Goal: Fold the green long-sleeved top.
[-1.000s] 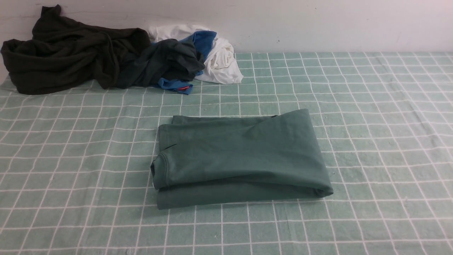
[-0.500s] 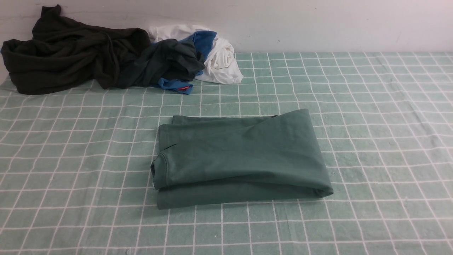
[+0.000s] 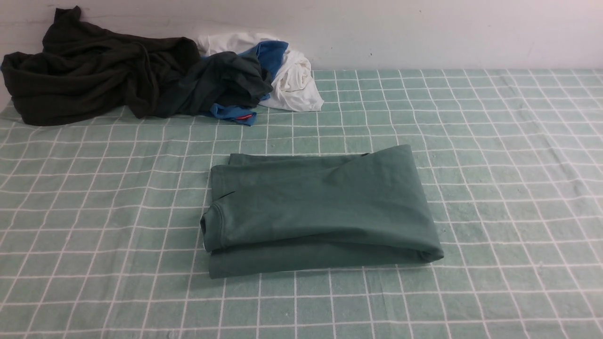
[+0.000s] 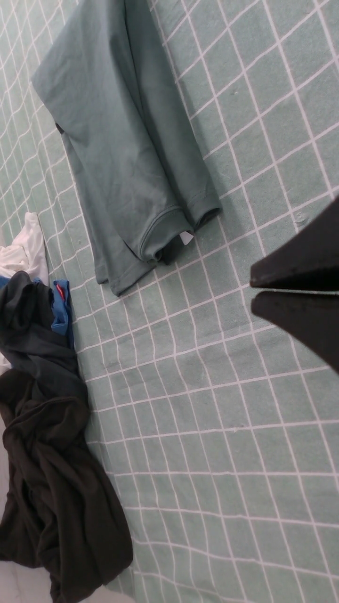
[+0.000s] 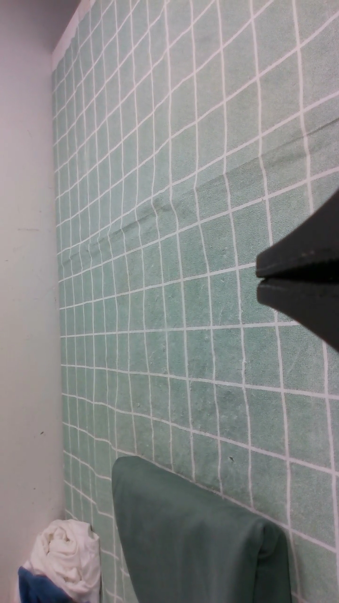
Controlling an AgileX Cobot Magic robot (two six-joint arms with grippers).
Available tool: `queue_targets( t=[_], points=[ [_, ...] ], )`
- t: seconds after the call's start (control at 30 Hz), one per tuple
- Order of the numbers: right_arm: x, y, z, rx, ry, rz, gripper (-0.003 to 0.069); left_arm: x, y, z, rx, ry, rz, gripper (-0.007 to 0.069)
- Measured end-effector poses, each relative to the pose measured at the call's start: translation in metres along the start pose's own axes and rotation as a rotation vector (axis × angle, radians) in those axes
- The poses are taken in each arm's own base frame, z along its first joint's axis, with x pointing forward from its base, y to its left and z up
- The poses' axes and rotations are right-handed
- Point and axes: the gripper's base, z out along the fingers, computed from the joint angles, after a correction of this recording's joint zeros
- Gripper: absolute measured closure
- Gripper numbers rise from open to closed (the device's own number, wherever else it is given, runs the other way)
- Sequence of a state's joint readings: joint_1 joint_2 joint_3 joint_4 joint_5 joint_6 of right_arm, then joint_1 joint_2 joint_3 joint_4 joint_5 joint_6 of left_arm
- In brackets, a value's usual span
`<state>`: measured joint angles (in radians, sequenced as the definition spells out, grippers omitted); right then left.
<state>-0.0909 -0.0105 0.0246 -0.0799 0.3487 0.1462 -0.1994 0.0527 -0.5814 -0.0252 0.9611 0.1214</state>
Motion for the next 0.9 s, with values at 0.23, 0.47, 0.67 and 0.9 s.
queue_targets(
  t=[0.23,0.47,0.67,0.9],
  points=[
    [0.0,0.0,0.0,0.0,0.001,0.0,0.0673,0.0,0.0,0.0,0.0,0.0,0.0,0.0627],
    [0.0,0.0,0.0,0.0,0.001,0.0,0.0673,0.0,0.0,0.0,0.0,0.0,0.0,0.0627],
    [0.0,0.0,0.0,0.0,0.001,0.0,0.0673,0.001,0.0,0.001,0.001,0.003,-0.001,0.0627],
    [0.0,0.0,0.0,0.0,0.001,0.0,0.0673,0.015,0.002,0.029,-0.052,-0.039,0.014,0.0627]
  ],
)
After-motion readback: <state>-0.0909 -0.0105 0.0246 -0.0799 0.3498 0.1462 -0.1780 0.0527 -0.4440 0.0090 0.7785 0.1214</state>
